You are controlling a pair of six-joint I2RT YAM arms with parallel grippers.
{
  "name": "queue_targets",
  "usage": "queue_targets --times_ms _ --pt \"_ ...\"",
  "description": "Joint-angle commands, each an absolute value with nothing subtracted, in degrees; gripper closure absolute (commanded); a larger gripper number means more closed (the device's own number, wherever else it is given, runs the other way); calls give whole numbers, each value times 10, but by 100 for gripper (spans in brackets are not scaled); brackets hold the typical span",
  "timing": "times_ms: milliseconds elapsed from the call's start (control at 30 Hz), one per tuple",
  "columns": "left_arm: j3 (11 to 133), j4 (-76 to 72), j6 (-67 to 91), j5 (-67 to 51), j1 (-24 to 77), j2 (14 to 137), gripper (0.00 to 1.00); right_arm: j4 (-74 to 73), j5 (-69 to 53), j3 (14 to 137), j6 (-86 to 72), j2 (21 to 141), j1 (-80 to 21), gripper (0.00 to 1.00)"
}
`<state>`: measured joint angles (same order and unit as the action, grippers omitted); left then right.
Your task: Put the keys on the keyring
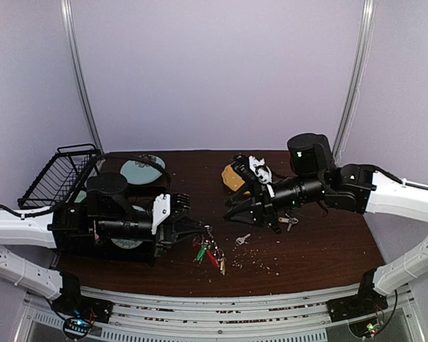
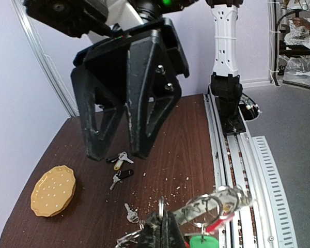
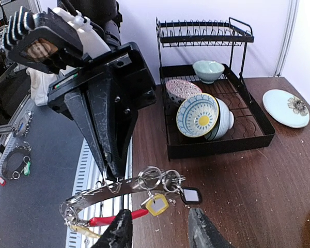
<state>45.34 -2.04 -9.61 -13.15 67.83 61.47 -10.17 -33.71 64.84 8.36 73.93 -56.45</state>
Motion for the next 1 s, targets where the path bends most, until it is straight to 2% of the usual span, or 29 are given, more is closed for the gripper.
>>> queue_targets --times_ms 0,300,500,667,767,867,967 --pt "452 -108 -101 -98 677 600 100 14 -350 603 26 721 -578 63" --pt "460 -132 -132 -34 676 631 100 54 -330 584 27 717 -579 59" --pt "449 -153 -126 -18 645 630 100 45 -147 545 -27 666 -554 56" --pt "433 -160 -128 6 625 622 100 -21 -8 523 -135 653 -482 55" --pt "428 -157 -133 11 613 621 100 -135 87 532 -199 687 -429 55" --pt "426 -153 -143 22 612 622 100 -187 109 519 -244 722 -366 55" --pt "427 -147 -149 29 613 626 100 -172 70 502 -245 758 -320 55"
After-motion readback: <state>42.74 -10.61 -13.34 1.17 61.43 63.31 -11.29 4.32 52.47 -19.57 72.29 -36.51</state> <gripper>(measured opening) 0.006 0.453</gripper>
